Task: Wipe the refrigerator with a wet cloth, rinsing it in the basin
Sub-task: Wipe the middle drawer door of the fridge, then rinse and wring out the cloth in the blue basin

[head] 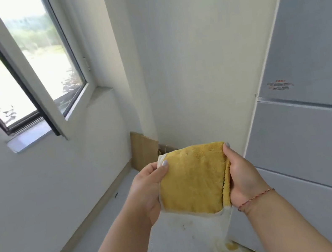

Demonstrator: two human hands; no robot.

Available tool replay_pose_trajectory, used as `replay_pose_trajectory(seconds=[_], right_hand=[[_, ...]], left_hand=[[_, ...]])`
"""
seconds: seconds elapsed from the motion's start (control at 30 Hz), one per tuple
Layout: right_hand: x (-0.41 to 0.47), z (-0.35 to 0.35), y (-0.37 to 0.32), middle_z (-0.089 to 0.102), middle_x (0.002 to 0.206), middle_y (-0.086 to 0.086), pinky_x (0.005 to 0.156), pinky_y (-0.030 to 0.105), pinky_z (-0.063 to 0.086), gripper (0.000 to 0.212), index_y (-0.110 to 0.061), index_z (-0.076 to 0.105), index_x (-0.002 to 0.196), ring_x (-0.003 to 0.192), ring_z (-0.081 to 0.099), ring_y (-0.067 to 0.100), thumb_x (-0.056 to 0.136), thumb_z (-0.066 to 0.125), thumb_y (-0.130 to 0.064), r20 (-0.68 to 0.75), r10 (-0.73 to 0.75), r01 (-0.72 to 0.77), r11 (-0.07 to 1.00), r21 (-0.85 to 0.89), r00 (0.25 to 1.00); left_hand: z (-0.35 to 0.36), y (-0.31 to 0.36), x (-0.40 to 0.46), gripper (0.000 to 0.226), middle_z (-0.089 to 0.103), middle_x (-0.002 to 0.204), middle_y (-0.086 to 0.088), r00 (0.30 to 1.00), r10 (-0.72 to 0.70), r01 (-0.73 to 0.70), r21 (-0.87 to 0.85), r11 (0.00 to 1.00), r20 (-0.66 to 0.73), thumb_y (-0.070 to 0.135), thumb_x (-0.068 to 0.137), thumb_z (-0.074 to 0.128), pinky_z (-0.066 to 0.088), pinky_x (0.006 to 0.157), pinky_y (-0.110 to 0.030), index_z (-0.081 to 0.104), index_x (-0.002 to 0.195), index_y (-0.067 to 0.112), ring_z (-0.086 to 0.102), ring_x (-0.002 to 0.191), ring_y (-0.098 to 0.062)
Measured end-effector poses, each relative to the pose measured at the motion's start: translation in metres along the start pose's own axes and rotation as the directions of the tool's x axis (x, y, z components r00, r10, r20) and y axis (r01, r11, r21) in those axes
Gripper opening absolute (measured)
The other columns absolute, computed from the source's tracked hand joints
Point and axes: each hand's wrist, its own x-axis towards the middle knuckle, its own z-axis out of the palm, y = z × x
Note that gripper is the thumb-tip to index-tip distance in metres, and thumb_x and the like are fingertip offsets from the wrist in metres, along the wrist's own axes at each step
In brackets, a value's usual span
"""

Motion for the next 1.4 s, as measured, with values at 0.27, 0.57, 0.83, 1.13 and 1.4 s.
replay_pose_trajectory(seconds=[0.27, 0.57, 0.83, 1.13, 1.4], right_hand=[[-0.009, 0.040, 0.040, 0.069, 0.112, 0.018, 0.088, 0.050, 0.050, 0.061, -0.005, 0.065, 0.116, 0.105, 0.065, 0.034, 0.098, 0.032, -0.053, 0.307, 0.196, -0.184, 0.981, -0.066, 0.931], [-0.041, 0.121, 0.161, 0.062, 0.123, 0.022, 0.081, 0.044, 0.054, 0.037, 0.003, 0.055, 0.124, 0.110, 0.060, 0.037, 0.092, 0.044, -0.012, 0.553, 0.547, -0.382, 0.836, -0.394, 0.628], [-0.054, 0.229, 0.299, 0.063, 0.111, 0.028, 0.096, 0.060, 0.044, 0.023, 0.002, 0.059, 0.115, 0.103, 0.060, 0.043, 0.097, 0.047, -0.005, 0.517, 0.531, -0.112, 0.763, -0.637, 0.671], [-0.046, 0.294, 0.467, 0.066, 0.089, 0.005, 0.078, 0.037, 0.052, 0.022, -0.020, 0.067, 0.083, 0.086, 0.059, 0.022, 0.089, 0.055, -0.003, 0.465, 0.453, 0.242, 0.467, -0.851, 0.761], [0.015, 0.287, 0.601, 0.061, 0.082, -0.001, 0.064, 0.018, 0.045, 0.037, -0.029, 0.062, 0.072, 0.078, 0.056, 0.018, 0.082, 0.050, 0.005, 0.434, 0.569, 0.486, 0.067, -0.871, 0.698]], left_hand=[[-0.054, -0.010, -0.067, 0.019, 0.072, 0.088, -0.008, 0.946, 0.101, -0.133, -0.087, 0.987, -0.307, 0.026, 0.094, 0.058, 0.057, 0.061, -0.037, 0.064, 0.098, 0.008, 0.069, 0.076, -0.021], [-0.180, -0.025, -0.178, 0.028, 0.070, 0.106, -0.018, 0.729, 0.100, -0.289, -0.172, 0.942, -0.678, 0.022, 0.102, 0.043, 0.059, 0.075, -0.043, 0.058, 0.114, 0.001, 0.068, 0.097, -0.029], [-0.354, -0.075, -0.273, 0.026, 0.063, 0.088, -0.014, 0.565, -0.016, -0.058, -0.059, 0.997, -0.825, 0.033, 0.099, 0.051, 0.052, 0.074, -0.048, 0.057, 0.093, 0.009, 0.060, 0.077, -0.026], [-0.521, -0.135, -0.314, 0.034, 0.069, 0.093, -0.016, 0.567, -0.208, 0.200, -0.112, 0.973, -0.797, 0.004, 0.077, 0.077, 0.056, 0.069, -0.040, 0.059, 0.104, 0.014, 0.067, 0.077, -0.029], [-0.613, -0.246, -0.254, 0.023, 0.069, 0.099, -0.016, 0.447, -0.308, 0.464, -0.076, 0.883, -0.840, 0.005, 0.080, 0.074, 0.052, 0.073, -0.034, 0.063, 0.099, 0.013, 0.065, 0.078, -0.025]])
